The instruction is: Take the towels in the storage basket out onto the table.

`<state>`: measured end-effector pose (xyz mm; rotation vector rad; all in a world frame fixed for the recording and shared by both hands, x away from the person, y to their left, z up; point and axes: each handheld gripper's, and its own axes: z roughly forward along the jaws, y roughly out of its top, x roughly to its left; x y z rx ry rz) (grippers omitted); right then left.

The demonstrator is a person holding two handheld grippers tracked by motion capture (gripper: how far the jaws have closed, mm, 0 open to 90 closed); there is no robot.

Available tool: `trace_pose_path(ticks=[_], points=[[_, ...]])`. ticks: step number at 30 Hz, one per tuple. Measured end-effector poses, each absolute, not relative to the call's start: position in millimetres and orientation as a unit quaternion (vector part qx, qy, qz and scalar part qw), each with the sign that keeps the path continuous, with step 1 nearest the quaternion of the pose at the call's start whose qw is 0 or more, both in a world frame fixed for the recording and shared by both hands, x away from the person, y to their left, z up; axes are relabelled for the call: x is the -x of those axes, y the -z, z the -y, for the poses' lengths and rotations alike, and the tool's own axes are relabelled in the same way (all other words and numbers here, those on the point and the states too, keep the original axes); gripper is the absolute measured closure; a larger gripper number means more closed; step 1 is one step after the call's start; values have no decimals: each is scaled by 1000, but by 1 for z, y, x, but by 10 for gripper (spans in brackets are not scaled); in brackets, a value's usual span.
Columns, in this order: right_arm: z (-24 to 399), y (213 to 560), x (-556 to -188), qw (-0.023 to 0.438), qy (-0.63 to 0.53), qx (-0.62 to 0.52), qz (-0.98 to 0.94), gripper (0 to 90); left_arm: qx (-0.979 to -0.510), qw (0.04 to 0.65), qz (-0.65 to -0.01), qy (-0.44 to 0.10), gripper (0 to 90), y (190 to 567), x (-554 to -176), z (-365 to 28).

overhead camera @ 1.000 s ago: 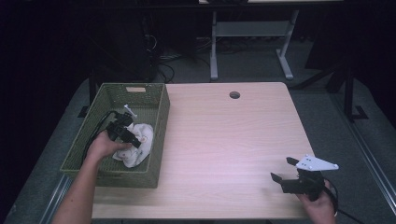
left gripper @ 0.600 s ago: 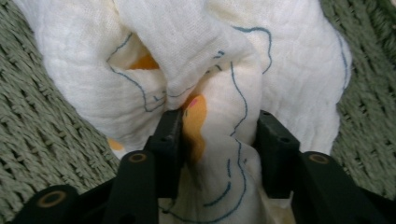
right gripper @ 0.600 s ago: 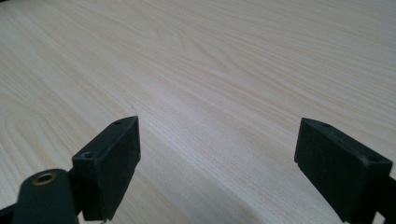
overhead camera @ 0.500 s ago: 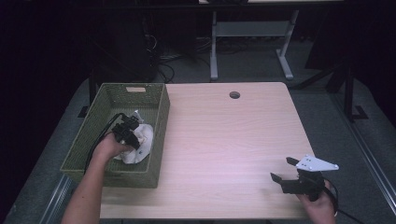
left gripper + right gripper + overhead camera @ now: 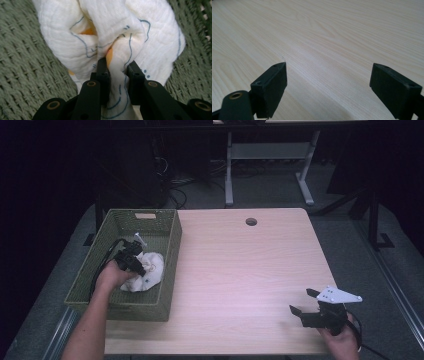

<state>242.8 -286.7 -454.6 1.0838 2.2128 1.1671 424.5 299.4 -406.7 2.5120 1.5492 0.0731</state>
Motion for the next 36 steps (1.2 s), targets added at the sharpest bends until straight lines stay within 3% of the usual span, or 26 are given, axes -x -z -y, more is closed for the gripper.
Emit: trace_pose_path(ticks=[18, 36], points=[[285, 455, -243, 205, -419, -393, -792, 140, -795, 245, -554, -17, 755, 346, -406, -345], [285, 455, -244, 205, -421, -394, -791, 140, -764, 336, -551, -13, 753, 320, -388, -366]])
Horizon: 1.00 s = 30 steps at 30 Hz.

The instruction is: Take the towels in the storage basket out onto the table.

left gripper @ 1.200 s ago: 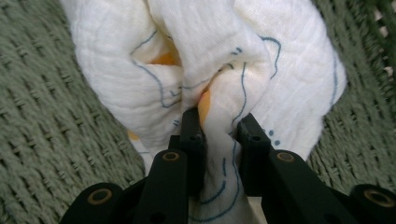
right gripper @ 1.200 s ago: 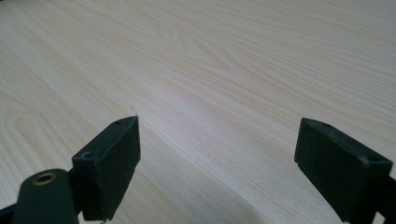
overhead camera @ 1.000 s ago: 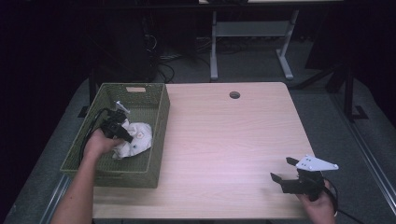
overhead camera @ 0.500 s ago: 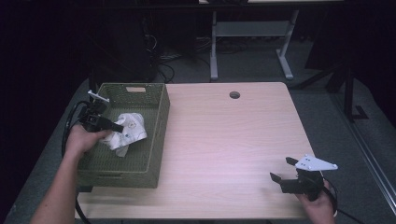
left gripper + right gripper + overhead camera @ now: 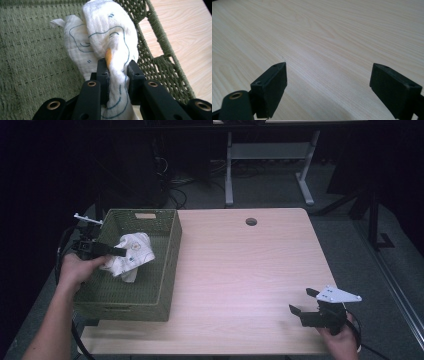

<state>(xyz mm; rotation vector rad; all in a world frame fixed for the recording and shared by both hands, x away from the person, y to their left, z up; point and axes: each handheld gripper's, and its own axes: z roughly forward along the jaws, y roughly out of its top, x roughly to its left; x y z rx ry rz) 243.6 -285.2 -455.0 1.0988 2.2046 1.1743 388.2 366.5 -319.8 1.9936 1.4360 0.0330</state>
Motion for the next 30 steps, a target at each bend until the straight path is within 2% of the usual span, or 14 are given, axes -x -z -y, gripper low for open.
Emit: trace_pose_path(ticks=[30], points=[[288, 455, -247, 201, -429, -408, -781, 140, -739, 431, -517, 9, 748, 297, -371, -371]])
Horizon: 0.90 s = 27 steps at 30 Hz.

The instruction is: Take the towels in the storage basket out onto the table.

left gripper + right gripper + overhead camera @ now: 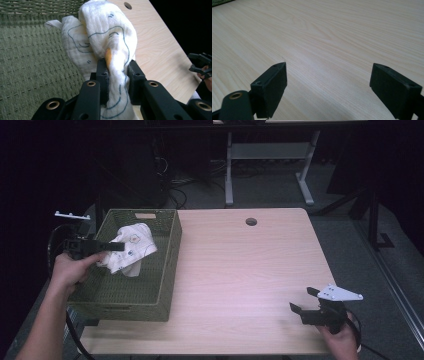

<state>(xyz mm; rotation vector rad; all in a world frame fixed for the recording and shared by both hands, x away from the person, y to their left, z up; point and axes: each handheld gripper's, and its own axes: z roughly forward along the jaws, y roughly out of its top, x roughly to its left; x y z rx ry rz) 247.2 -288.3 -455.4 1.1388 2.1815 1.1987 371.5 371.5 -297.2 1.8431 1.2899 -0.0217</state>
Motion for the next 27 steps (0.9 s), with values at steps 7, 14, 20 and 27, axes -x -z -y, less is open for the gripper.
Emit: trace_pose_path(ticks=[7, 14, 20, 27], points=[[288, 455, -247, 198, -427, -411, -781, 140, -735, 444, -513, 11, 748, 293, -370, -371], [288, 455, -246, 198, -429, -410, -780, 140, -735, 453, -504, 15, 748, 290, -369, -367], [288, 455, -246, 198, -430, -411, -780, 140, -731, 459, -506, 16, 748, 288, -369, -369], [288, 455, -247, 197, -427, -411, -781, 140, -729, 470, -498, 18, 748, 281, -368, -365]])
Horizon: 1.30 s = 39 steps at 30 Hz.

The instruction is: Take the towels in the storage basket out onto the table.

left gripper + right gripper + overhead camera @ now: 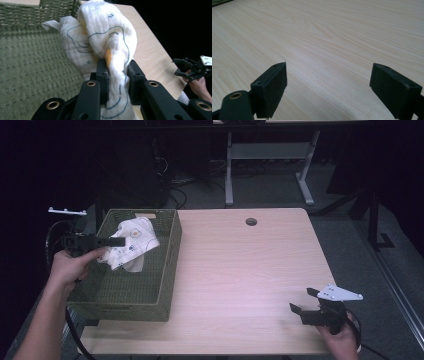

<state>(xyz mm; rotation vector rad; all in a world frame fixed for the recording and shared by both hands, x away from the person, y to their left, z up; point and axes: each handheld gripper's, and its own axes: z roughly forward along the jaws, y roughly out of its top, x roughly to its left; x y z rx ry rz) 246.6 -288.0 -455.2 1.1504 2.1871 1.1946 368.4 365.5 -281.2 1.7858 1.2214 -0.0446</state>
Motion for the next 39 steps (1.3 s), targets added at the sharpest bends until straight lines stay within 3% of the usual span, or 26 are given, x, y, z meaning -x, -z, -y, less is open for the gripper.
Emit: trace_pose_path(ticks=[39], points=[[289, 453, -245, 196, -433, -409, -779, 139, -776, 474, -413, 46, 745, 247, -382, -261]])
